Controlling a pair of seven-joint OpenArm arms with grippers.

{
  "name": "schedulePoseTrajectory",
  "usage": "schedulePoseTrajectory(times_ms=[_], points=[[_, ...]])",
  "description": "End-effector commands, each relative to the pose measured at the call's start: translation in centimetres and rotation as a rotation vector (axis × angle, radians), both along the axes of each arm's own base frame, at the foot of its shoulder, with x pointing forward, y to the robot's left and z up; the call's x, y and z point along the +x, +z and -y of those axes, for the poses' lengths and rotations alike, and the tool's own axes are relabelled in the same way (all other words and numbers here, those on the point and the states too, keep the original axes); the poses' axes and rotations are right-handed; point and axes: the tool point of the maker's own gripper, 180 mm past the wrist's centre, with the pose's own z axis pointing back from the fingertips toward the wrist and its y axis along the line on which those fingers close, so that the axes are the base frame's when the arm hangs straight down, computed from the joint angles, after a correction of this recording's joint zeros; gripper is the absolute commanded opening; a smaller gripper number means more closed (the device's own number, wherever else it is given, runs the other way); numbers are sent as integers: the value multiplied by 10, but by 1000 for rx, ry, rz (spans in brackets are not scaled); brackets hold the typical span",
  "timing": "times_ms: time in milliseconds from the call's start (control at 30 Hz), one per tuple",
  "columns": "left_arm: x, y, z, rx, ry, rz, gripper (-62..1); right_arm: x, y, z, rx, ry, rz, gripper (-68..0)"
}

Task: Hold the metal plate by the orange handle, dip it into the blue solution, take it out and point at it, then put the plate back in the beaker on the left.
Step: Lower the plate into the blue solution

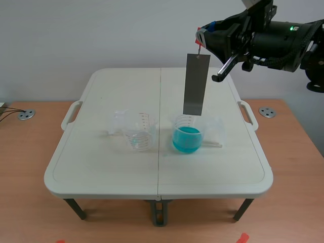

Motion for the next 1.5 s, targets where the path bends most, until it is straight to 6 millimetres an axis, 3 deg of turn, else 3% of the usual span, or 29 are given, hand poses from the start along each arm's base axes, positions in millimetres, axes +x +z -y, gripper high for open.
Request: schedulePoseTrajectory(times_ms=[0,1467], points=[[0,2,-2,-1,3,4,-593,0,9,-1,26,9,27,-662],[0,2,-2,-1,3,4,-593,-2,-75,-9,41,20,-137,-662]])
